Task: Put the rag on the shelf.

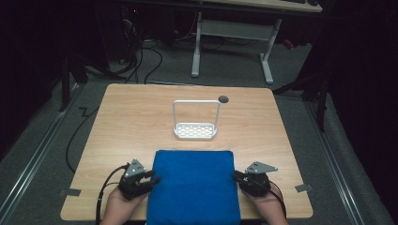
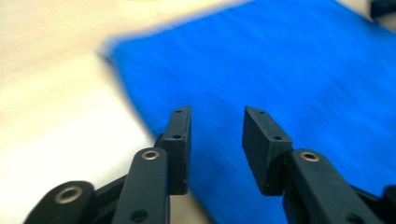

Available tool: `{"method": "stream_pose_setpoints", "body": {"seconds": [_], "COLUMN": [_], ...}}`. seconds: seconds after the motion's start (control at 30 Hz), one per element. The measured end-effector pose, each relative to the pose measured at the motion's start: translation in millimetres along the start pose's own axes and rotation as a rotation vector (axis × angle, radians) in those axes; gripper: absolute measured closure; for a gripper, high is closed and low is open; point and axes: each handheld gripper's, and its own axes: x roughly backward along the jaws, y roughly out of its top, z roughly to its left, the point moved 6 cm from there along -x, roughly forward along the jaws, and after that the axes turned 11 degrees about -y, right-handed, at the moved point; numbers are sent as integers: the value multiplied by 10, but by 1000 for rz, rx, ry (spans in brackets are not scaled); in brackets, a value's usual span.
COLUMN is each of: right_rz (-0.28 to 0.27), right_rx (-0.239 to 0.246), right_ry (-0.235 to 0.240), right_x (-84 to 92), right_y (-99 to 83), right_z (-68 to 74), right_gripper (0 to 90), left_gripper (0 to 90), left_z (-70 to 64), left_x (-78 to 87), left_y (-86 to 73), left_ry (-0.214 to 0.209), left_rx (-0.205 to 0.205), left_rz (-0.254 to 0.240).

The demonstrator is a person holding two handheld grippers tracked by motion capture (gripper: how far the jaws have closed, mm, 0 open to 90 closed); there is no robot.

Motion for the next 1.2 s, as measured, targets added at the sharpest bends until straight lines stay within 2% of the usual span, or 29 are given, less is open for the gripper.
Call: {"method": "stream_pose_setpoints", "body": {"seconds": [0.07,0.13,0.17,0.2,0.23,0.27,0.3,0.4,0.43,0.53,0.57,0.63,0.8,0.83,0.93,1.07,1.13,1.17,1.2], "right_rz": [-3,-7,-8,-7,-8,-8,-6,-12,-15,-20,-26,-33,-42,-49,-44,-26,-17,-10,-10], "right_rx": [-16,-35,-45,-49,-50,-50,-62,-62,-64,-66,-67,-64,-69,-77,-87,-93,-100,-111,-111], "right_ry": [-11,-15,-16,-14,-15,-15,-19,-24,-30,-31,-38,-51,-79,-83,-88,-95,-110,-123,-123], "right_x": [3,8,10,12,11,11,12,13,14,15,14,14,5,-7,-55,-133,-194,-289,-289], "right_y": [-12,-17,-19,-21,-23,-23,-25,-22,-19,-15,-5,7,41,74,133,213,270,333,333], "right_z": [-46,-80,-93,-103,-114,-114,-125,-139,-148,-150,-153,-156,-161,-167,-184,-227,-261,-298,-298], "right_gripper": [771,762,761,758,760,760,761,766,765,765,766,765,760,729,652,620,600,579,579], "left_gripper": [605,587,584,583,576,569,568,585,594,646,651,680,750,792,850,863,863,863,863], "left_z": [159,270,317,317,397,397,460,519,558,561,551,544,554,546,551,551,547,548,548], "left_x": [-12,-58,-96,-96,-193,-193,-278,-346,-410,-461,-498,-514,-518,-525,-520,-516,-517,-516,-516], "left_y": [76,143,169,169,213,213,262,308,334,349,354,361,353,345,332,327,327,326,326], "left_ry": [31,49,65,65,85,85,98,103,106,91,101,107,110,113,99,94,96,94,94], "left_rx": [45,67,63,63,61,61,71,88,93,89,66,53,46,31,48,49,45,47,47], "left_rz": [-21,-36,-27,-27,1,1,12,8,25,30,45,50,40,35,23,22,22,22,22]}}
